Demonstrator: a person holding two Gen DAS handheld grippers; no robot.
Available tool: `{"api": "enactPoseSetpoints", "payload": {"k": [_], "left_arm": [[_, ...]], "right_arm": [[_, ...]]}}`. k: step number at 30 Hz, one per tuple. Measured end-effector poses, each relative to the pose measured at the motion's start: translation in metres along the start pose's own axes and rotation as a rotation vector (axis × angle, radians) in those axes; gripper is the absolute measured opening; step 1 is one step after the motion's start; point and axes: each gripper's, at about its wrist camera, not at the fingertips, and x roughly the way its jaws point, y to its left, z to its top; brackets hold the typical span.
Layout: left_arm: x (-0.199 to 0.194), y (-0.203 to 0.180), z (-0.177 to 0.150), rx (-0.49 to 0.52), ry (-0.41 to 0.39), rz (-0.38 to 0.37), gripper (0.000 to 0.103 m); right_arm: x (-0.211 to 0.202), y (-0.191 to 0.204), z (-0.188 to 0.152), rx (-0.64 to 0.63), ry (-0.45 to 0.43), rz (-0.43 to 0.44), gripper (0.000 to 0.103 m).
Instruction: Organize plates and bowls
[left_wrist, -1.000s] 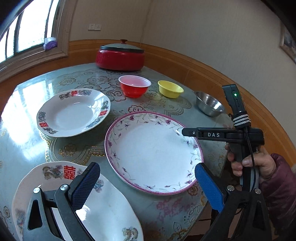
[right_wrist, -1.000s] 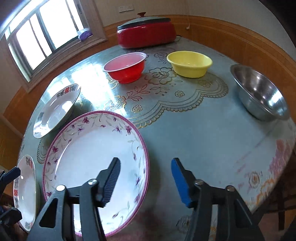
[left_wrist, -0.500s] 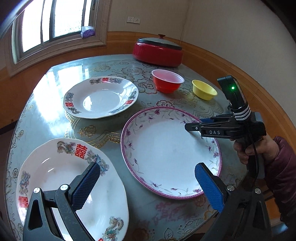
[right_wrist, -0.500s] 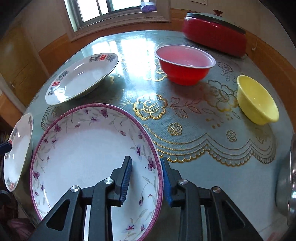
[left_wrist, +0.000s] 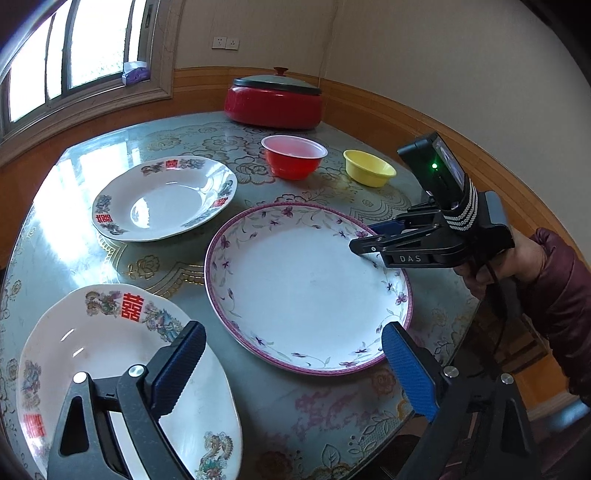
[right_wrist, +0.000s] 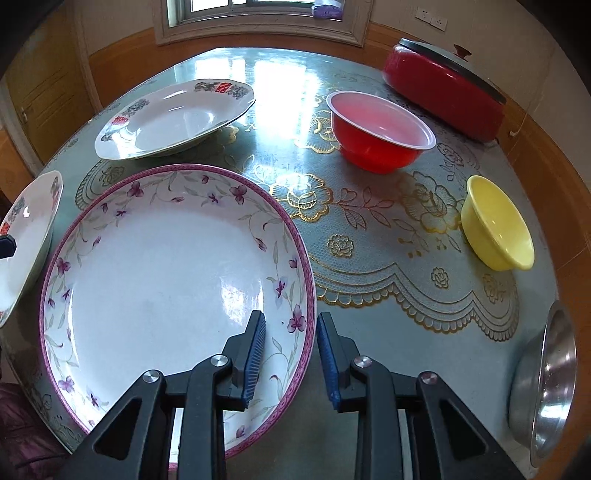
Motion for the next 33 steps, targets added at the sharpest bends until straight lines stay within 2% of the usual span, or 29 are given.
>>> {"api": "enactPoseSetpoints", "payload": {"k": [2, 8, 10, 11, 13, 15, 20, 23, 26, 30, 33], "left_arm": [[0.002, -0.002, 0.002, -0.012, -0.007, 0.03, 0.092], [0.02, 0.006, 0.022, -0.119, -0.026, 0.155, 0.092], [0.026, 0.012, 0.03, -0.148, -0.024, 0.199, 0.087], [0.03, 0.014, 0.034, -0.161, -0.019, 0.204, 0.083], [0.039, 0.018, 0.038, -0.175, -0.003, 0.222, 0.082], [0.051, 0.017, 0.039, -0.178, 0.024, 0.248, 0.074], [0.077, 0.012, 0.038, -0.196, 0.079, 0.281, 0.071], [0.092, 0.004, 0.036, -0.186, 0.113, 0.282, 0.063], [0.103, -0.001, 0.028, -0.205, 0.135, 0.281, 0.041], [0.09, -0.011, 0.016, -0.225, 0.114, 0.308, 0.036], [0.077, -0.021, 0.003, -0.226, 0.1, 0.329, 0.031]], "right_arm": [[0.001, -0.004, 0.001, -0.017, 0.004, 0.024, 0.028], [0.005, -0.02, 0.004, -0.097, 0.013, 0.057, 0.028], [0.006, -0.027, 0.005, -0.117, 0.007, 0.067, 0.028], [0.007, -0.031, 0.005, -0.124, 0.003, 0.078, 0.028], [0.008, -0.039, 0.005, -0.135, -0.005, 0.105, 0.028], [0.01, -0.048, 0.005, -0.139, -0.011, 0.125, 0.028], [0.01, -0.063, 0.002, -0.146, -0.028, 0.146, 0.028], [0.009, -0.071, -0.001, -0.129, -0.035, 0.16, 0.028], [0.011, -0.083, -0.005, -0.07, -0.027, 0.234, 0.029], [0.01, -0.083, -0.015, -0.055, -0.045, 0.275, 0.03], [0.009, -0.075, -0.019, -0.056, -0.066, 0.251, 0.031]]}}
